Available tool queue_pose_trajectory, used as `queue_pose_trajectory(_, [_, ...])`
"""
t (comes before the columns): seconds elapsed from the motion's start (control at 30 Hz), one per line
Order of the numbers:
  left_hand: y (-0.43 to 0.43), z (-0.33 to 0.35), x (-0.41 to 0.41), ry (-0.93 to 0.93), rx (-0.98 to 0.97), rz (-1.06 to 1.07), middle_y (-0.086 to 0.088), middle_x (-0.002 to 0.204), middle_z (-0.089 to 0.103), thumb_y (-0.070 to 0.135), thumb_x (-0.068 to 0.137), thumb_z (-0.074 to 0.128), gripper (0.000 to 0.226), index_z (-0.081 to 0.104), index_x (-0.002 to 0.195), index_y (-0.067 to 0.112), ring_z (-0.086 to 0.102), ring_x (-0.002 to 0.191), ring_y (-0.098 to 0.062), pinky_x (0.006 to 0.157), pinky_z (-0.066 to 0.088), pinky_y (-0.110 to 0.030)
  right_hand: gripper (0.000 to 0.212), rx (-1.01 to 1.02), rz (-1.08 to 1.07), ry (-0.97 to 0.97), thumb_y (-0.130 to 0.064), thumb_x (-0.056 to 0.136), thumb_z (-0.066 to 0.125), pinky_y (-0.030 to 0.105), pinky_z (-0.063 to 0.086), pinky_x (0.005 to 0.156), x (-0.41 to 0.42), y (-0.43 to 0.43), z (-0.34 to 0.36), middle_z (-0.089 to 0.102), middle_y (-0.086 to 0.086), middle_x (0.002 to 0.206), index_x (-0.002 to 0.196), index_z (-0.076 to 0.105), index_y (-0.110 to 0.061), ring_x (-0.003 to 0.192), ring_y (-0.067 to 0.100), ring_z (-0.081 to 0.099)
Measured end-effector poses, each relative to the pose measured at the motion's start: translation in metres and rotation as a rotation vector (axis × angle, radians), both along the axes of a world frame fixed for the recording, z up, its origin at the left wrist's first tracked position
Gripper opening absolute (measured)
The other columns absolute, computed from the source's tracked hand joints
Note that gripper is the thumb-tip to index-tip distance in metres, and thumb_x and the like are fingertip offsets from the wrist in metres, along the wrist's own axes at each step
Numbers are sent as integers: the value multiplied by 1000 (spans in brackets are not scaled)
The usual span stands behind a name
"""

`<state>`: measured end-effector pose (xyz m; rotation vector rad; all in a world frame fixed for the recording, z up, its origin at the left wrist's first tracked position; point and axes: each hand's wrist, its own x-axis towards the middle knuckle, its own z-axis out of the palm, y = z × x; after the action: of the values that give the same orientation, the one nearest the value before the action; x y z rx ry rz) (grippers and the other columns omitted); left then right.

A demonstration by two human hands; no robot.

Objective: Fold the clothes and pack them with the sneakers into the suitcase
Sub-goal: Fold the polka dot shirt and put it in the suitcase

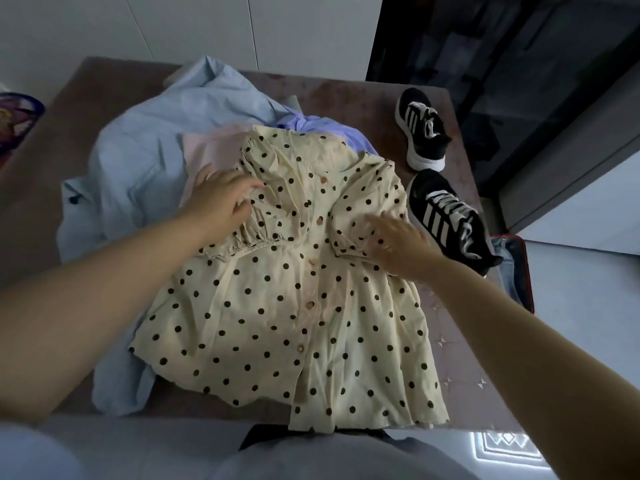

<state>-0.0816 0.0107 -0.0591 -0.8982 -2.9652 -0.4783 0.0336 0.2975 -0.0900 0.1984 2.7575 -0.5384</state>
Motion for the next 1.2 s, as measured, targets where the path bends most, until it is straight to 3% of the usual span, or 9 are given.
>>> queue_pose_trajectory(0.07, [3,5,-13,15,3,75,-15,126,55,13,89,53,41,49,129,13,50,114,-33,107,24,-43,55,-39,24,-100,-37,90,49,47,13,116,-2,2,-13,29,-4,151,142,32,-34,140,22,22])
queue_pose_trajectory(0.17, [6,11,-37,-84,103,239,-18,133,48,21,90,56,50,37,135,9,47,117,-36,99,36,-41,32,-214,-264,220,-27,89,51,41,44,98,-24,17,-9,51,6,128,120,58,-21,116,27,52])
queue_pose_trajectory(0.37, [32,16,-77,-432,442,415,-1,128,50,30,94,52,48,39,134,5,37,101,-4,67,24,-1,45,-290,-482,312,-22,91,54,18,37,76,-86,42,12,53,3,125,133,43,-8,111,18,50])
queue_pose_trajectory(0.5, [39,-1,-102,-634,558,459,4,118,61,56,76,65,60,58,121,17,56,110,-13,101,40,-27,24,-400,-569,212,-13,91,50,9,37,43,-117,43,6,51,5,83,112,51,-1,77,19,49])
queue_pose_trajectory(0.73, [37,4,-119,-572,606,410,1,89,66,20,87,64,24,63,109,12,57,69,-4,63,47,-11,34,-360,-364,-35,-20,73,75,40,48,92,-132,55,21,65,20,98,103,66,-6,96,32,62])
queue_pose_trajectory(0.87, [21,32,-130,-427,476,333,4,67,45,24,87,62,18,49,74,21,41,61,-6,59,34,-20,48,-288,-311,-84,-18,67,81,38,51,91,-124,74,56,61,12,101,110,61,-10,93,24,58])
queue_pose_trajectory(0.97, [20,55,-137,-257,394,310,-6,81,47,33,83,63,23,49,68,22,41,78,-13,61,32,-25,27,-141,-315,97,-15,78,74,12,46,59,-125,81,92,51,5,76,98,60,-4,70,17,49])
queue_pose_trajectory(1.1, [33,80,-133,1,466,346,-9,114,59,26,94,48,23,58,109,12,52,108,-13,74,34,-14,25,88,-308,412,-11,82,56,30,35,67,-113,60,122,39,1,62,62,41,-11,78,19,42])
queue_pose_trajectory(1.2, [28,86,-109,21,464,290,2,94,56,29,90,51,8,56,93,24,48,95,-9,72,37,-16,12,34,-263,450,-8,83,57,33,41,73,-83,39,114,59,11,88,95,60,-7,86,25,53])
